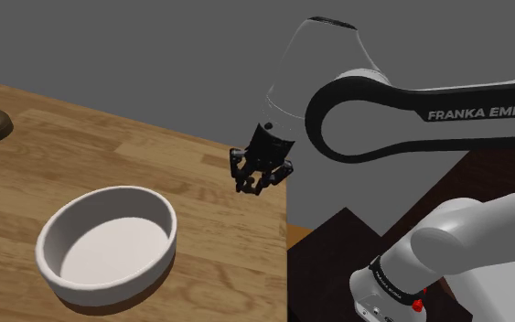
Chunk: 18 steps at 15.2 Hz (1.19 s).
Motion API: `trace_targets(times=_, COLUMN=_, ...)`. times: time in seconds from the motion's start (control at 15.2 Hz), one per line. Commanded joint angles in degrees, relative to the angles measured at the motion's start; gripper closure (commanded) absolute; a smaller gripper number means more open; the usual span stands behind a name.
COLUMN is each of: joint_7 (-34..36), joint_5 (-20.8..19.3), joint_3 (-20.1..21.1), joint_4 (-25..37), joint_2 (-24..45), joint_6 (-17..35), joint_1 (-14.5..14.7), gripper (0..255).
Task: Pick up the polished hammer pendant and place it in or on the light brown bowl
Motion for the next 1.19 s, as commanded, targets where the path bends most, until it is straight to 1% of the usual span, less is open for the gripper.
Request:
trace_targets(times=0.0, joint_7=-0.17, joint_5=-0.15, joint_3=-0.85, joint_4=1.04, joint_2=-0.75, joint_6=-1.86, joint_1=0.1, gripper=255)
trace_targets(times=1.12, joint_7=0.52, joint_5=-2.31, joint_3=-5.18, joint_4=12.07, joint_2=-2.99, joint_6=-15.23, joint_1=-0.25, gripper=255)
